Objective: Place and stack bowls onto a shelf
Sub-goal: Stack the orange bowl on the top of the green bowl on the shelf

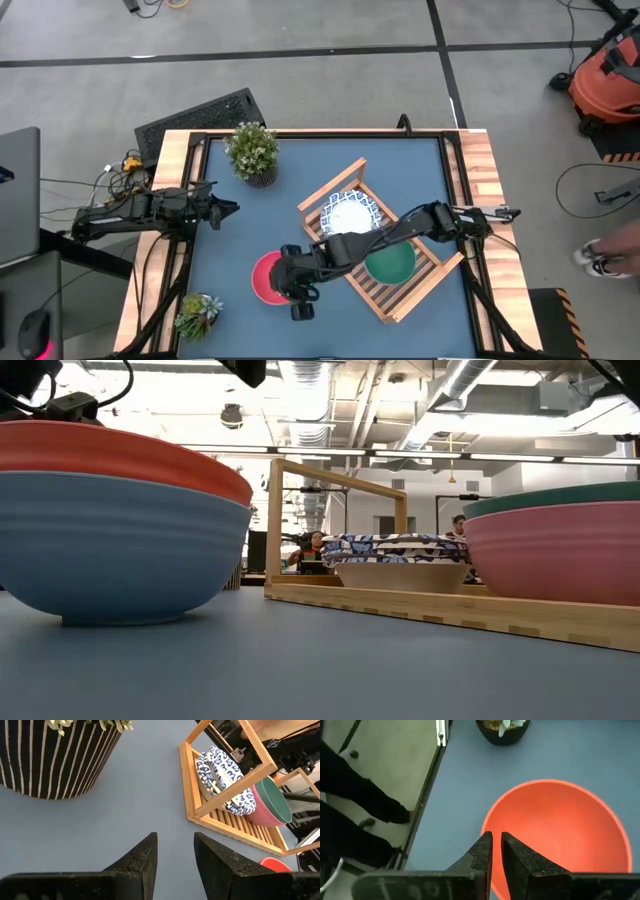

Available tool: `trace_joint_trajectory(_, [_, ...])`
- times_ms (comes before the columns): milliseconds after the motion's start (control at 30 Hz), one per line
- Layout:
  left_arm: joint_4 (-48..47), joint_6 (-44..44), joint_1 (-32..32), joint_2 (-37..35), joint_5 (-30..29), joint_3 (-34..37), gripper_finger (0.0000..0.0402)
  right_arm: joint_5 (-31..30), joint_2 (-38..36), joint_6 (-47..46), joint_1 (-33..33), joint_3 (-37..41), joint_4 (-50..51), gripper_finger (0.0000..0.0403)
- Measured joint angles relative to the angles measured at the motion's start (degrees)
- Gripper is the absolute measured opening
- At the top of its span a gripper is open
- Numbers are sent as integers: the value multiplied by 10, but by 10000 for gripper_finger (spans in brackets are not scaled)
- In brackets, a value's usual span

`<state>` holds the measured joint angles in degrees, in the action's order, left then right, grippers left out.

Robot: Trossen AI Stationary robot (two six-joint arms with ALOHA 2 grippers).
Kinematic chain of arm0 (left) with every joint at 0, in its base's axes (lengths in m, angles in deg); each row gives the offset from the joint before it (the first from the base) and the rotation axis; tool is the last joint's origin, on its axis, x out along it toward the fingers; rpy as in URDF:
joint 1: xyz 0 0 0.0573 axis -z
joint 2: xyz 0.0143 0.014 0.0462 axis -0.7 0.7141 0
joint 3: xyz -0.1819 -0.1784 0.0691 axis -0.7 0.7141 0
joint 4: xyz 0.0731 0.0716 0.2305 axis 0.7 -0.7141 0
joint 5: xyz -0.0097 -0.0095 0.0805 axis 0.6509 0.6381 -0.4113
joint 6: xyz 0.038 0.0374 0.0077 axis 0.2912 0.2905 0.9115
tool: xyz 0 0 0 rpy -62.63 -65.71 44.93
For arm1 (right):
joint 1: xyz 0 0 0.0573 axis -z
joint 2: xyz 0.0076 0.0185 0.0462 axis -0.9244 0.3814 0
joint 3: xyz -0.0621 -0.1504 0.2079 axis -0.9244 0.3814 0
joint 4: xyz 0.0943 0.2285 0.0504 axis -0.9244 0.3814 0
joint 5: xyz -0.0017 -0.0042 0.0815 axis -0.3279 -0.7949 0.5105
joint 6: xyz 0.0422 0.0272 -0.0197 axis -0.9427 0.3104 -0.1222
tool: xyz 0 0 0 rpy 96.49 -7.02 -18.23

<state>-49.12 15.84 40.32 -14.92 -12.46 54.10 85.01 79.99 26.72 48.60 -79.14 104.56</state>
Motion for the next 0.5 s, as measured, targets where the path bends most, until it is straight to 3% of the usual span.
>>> trace_joint_trajectory(167, [0,0,0,0,0,0,112,1,4,22,-8,0,3,85])
trace_joint_trajectory(500, [-22,0,0,0,0,5,112,0,6,2,-16,38,-18,180])
